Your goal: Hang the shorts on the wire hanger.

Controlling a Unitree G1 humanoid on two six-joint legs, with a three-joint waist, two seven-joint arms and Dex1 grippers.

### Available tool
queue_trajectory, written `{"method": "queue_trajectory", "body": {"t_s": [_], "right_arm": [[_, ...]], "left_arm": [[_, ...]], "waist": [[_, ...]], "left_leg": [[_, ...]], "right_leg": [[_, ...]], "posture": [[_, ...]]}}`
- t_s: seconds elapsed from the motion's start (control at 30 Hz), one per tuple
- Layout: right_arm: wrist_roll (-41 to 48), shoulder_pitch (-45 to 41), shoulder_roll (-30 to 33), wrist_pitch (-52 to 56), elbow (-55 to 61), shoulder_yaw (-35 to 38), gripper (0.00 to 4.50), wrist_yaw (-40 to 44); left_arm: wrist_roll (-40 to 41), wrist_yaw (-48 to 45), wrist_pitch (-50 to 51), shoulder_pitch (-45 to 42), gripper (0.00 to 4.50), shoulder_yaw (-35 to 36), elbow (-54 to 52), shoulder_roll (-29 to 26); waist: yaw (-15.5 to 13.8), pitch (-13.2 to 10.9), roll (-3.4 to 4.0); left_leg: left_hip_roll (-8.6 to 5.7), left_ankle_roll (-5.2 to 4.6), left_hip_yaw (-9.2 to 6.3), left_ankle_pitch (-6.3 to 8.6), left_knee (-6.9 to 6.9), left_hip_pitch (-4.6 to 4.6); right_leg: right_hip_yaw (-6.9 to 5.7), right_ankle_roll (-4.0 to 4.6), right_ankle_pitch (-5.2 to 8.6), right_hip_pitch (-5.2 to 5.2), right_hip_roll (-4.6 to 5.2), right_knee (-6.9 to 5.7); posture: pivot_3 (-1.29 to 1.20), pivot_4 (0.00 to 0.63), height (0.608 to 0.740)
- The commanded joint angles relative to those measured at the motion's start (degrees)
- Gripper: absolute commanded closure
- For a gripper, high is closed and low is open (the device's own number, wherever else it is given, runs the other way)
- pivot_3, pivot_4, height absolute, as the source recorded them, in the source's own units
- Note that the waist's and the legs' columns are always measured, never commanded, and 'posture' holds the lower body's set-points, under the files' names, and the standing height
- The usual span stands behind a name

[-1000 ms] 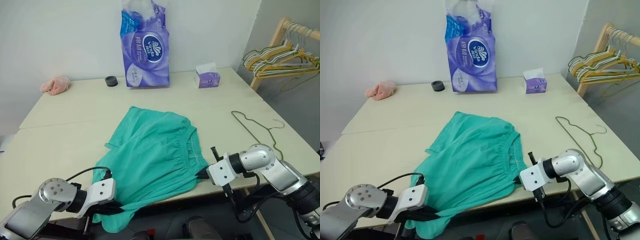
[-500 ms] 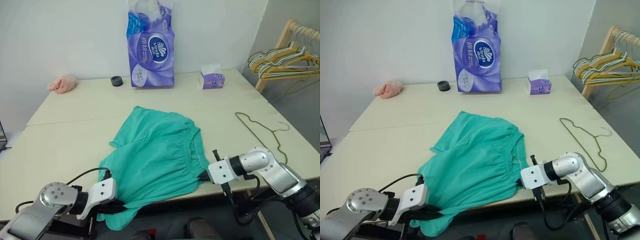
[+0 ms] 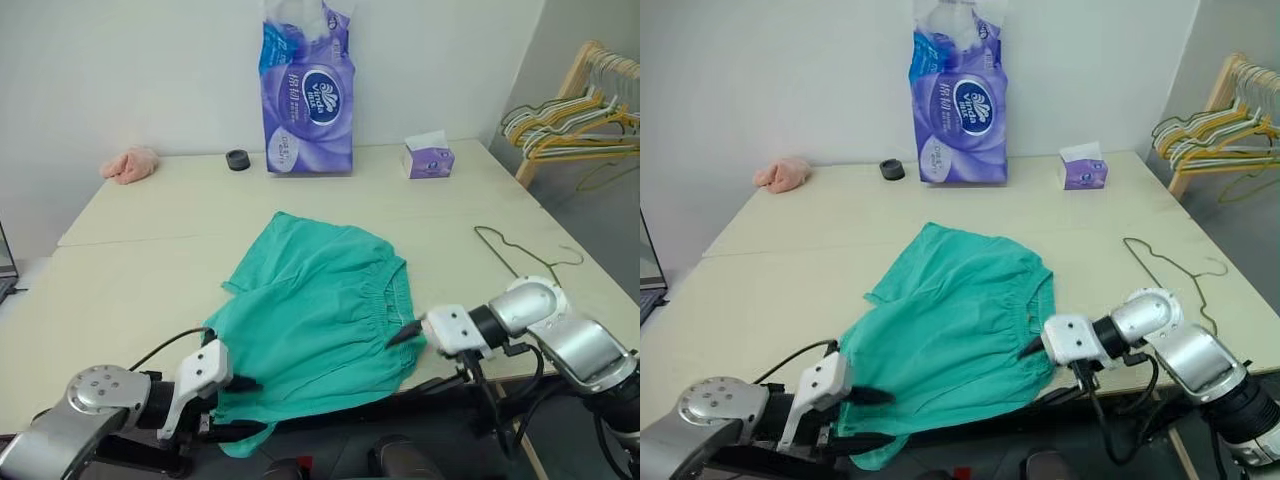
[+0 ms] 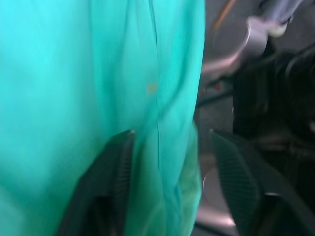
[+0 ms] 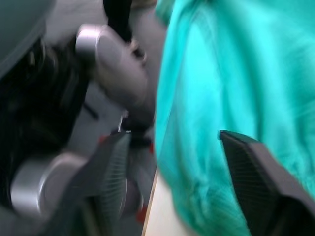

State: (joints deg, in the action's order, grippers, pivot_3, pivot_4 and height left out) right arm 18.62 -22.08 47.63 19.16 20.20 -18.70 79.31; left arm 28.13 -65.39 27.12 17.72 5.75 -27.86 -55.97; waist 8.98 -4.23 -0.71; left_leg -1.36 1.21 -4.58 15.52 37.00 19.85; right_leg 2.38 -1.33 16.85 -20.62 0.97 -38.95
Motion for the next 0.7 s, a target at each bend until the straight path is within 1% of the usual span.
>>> {"method": "queue_trajectory", "body": {"t_s": [0.03,0.13,0.27,0.37,0.4,0.5,0.57,0.7], "right_arm": [[6.5,-3.6,-3.0,6.1,-1.1,6.5,0.03,-4.2],[8.4,-5.1,-6.0,9.2,-4.3,10.7,0.03,-9.3],[8.2,-5.0,-9.8,10.1,-8.9,15.2,0.03,-16.9],[3.7,-4.9,-13.8,6.5,-15.9,19.4,0.00,-27.7],[0.9,-4.9,-14.8,4.4,-19.2,20.9,0.00,-33.0],[-2.5,-3.3,-15.6,2.7,-26.1,27.0,0.00,-43.8],[-4.0,-1.9,-15.4,2.7,-28.1,29.1,0.00,-47.8],[-7.0,0.8,-14.6,3.1,-32.0,31.7,0.00,-54.0]], "left_arm": [[5.8,3.9,2.7,-4.0,0.86,5.7,-1.9,2.8],[8.8,8.6,5.7,-9.4,0.86,7.5,-0.9,6.0],[7.1,16.2,7.6,-16.3,0.86,6.1,1.1,10.5],[5.3,16.4,6.7,-19.6,0.35,2.4,0.7,11.7],[5.0,17.2,6.5,-21.4,0.05,1.3,0.7,12.7],[4.8,18.1,6.2,-27.0,0.02,-0.9,0.9,14.9],[5.2,16.8,6.8,-28.6,0.02,-1.7,0.9,14.8],[5.8,13.3,7.9,-31.2,0.02,-4.3,1.4,13.9]], "waist": [[0.0,0.0,-0.02],[-0.2,0.0,-0.06],[-0.8,0.1,-0.12],[-0.8,0.1,-0.14],[-0.8,0.1,-0.13],[-1.1,0.1,-0.16],[-0.9,0.1,-0.13],[0.6,0.1,-0.04]], "left_leg": [[0.00,0.00,-0.01,0.00,0.00,0.00],[0.00,0.00,-0.04,0.00,0.00,0.00],[-0.05,0.00,-0.01,0.00,0.00,0.04],[-0.05,0.02,0.03,0.01,-0.01,0.12],[-0.06,0.04,0.08,0.02,-0.01,0.16],[-0.09,0.04,0.14,0.01,0.04,0.36],[-0.11,0.04,0.15,0.00,0.14,0.78],[-0.10,0.03,0.27,0.00,0.04,0.87]], "right_leg": [[-0.01,0.00,0.00,0.01,0.00,0.00],[-0.05,0.00,0.00,0.01,-0.01,0.00],[-0.01,-0.02,-0.01,0.02,-0.01,0.04],[0.05,-0.04,-0.03,-0.04,-0.01,0.06],[0.09,-0.03,-0.03,-0.10,-0.01,0.06],[0.15,-0.10,-0.08,-0.26,0.00,0.06],[0.17,0.11,-0.30,-0.65,0.00,0.02],[0.29,0.11,-0.31,-0.80,-0.01,-0.01]], "posture": [[-0.19,0.013,0.740],[-0.19,0.014,0.740],[-0.19,0.018,0.740],[-0.20,0.021,0.740],[-0.21,0.023,0.740],[-0.22,0.027,0.740],[-0.24,0.029,0.740],[-0.25,0.032,0.740]]}}
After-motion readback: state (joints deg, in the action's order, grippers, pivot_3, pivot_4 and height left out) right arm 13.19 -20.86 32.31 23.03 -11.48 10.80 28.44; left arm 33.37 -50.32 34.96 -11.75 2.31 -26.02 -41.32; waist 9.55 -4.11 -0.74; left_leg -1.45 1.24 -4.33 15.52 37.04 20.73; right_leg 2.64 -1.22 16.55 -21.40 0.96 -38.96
